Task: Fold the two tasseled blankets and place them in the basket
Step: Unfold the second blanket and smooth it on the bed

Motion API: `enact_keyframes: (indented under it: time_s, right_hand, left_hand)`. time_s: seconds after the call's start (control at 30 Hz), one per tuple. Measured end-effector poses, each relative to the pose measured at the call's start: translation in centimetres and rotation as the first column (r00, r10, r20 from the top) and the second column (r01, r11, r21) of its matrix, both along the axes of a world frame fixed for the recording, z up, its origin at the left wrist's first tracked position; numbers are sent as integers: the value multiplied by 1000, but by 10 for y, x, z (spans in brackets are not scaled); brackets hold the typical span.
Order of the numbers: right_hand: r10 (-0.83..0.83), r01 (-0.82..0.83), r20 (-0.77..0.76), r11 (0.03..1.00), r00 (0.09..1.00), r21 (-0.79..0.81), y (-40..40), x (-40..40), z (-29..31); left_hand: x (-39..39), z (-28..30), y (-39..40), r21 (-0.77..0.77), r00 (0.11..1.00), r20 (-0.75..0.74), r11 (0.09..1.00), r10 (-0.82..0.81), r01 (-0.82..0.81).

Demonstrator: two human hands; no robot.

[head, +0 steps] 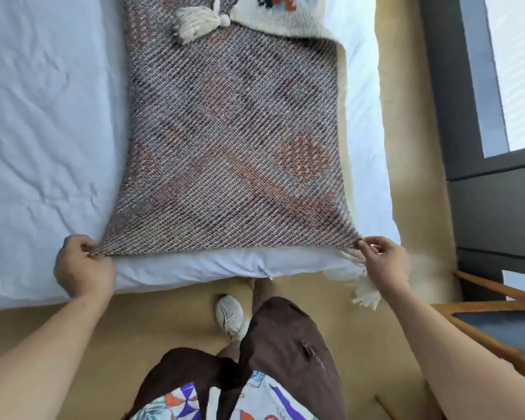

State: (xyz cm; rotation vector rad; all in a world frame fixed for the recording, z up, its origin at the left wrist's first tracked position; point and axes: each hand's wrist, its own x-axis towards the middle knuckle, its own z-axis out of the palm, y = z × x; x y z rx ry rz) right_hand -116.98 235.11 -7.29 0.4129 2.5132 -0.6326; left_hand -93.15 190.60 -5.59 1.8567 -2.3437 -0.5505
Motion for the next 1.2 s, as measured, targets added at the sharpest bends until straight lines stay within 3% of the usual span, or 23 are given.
enact_keyframes:
  time_s: [0.13, 0.27, 0.43, 0.5, 0.57, 0.67, 0.8, 0.93, 1.07, 1.2]
  right_hand:
    - [115, -116, 38, 993, 993, 15, -7, 10, -14]
    - [258, -272, 198, 961, 946, 44, -26, 13, -23]
    - [292, -295, 42, 939, 955, 179, -8, 45, -1]
    - [320, -330, 80, 920, 944, 209, 6, 64, 14]
    - [298, -333, 190, 925, 935, 185, 14, 76, 27]
    - [275, -310, 193, 933, 942, 181, 10, 77, 51]
    - [315, -322, 95, 943, 944, 77, -31, 47, 88]
    - [461, -461, 35, 887, 887, 7, -93, -14, 115]
    - [640, -640, 16, 768, 768, 16, -161, -93, 115]
    - [800, -800, 27, 599, 599, 3, -226, -164, 81]
  left_hand:
    - [15, -19, 12, 147, 979, -35, 970, 200, -193]
    - [21, -30, 22, 198, 986, -36, 968, 162, -152]
    - [57, -10, 22, 211, 998, -45, 977, 38, -28]
    - [75, 1, 24, 250, 997, 39, 967, -59, 48]
    - [80, 16, 26, 368, 986, 149, 930, -71, 11]
    - [68, 42, 22, 602, 974, 223, 792, -41, -105]
    - [17, 79, 7, 580, 977, 135, 813, -163, 55]
    - [-68, 108, -10, 490, 981, -5, 855, -192, 170]
    - [-163, 122, -27, 466, 968, -110, 849, -224, 249]
    - [-248, 105, -49, 417, 950, -61, 857, -307, 304]
